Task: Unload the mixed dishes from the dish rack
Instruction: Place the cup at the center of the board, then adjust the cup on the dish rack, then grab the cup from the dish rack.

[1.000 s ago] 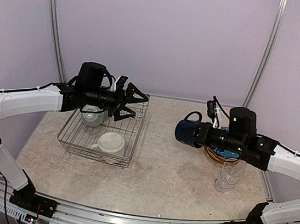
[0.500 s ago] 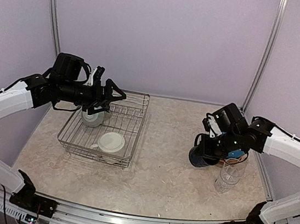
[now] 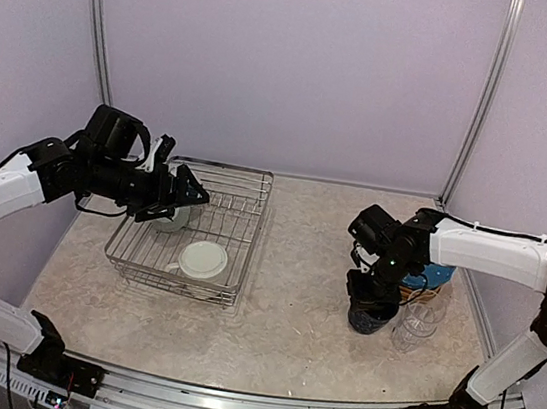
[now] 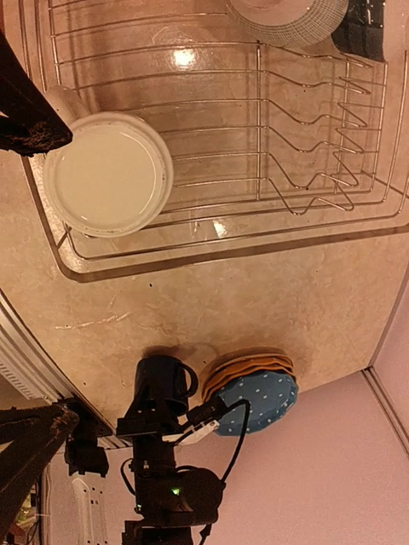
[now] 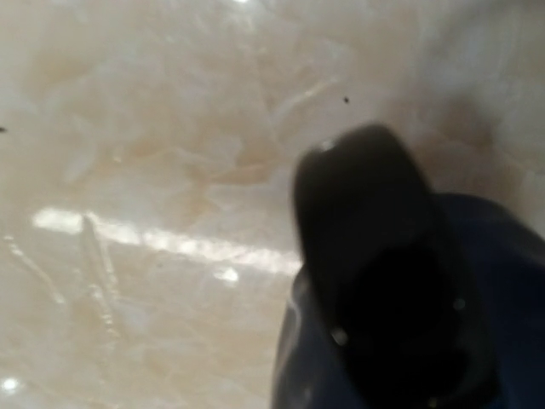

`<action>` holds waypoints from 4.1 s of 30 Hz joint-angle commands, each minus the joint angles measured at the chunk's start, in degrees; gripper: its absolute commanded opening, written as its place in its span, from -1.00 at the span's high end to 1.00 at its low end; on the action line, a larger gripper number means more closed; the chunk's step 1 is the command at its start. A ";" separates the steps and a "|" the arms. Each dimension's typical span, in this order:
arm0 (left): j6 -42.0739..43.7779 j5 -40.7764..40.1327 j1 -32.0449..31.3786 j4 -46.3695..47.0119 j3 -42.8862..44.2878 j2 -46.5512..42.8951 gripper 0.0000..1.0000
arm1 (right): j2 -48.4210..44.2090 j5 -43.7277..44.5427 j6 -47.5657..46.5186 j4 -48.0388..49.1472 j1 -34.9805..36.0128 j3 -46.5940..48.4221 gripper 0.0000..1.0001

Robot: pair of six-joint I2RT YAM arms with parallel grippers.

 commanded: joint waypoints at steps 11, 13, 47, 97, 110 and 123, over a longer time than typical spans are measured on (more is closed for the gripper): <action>2.36 -7.27 -2.96 -15.04 1.37 11.32 -0.98 | 2.93 3.67 -3.22 1.15 0.72 0.52 0.43; 3.18 -9.74 -4.46 -17.18 4.18 14.99 -0.98 | 2.79 3.82 -3.82 1.57 0.74 0.56 0.28; 6.33 -20.15 -4.22 -25.56 17.77 36.12 -0.89 | -9.90 7.38 -5.98 11.70 1.53 -3.44 -0.73; 11.82 -7.81 0.21 -13.80 0.24 20.69 -0.06 | -13.14 4.44 -3.87 18.39 1.60 -5.40 -0.75; 9.22 -11.60 -5.79 -11.83 0.52 25.44 0.24 | -13.22 3.51 -3.38 19.36 1.69 -6.16 -0.75; 5.14 -17.07 -8.28 -8.11 1.77 29.37 0.13 | -13.12 3.08 -3.25 20.40 1.69 -6.97 -0.75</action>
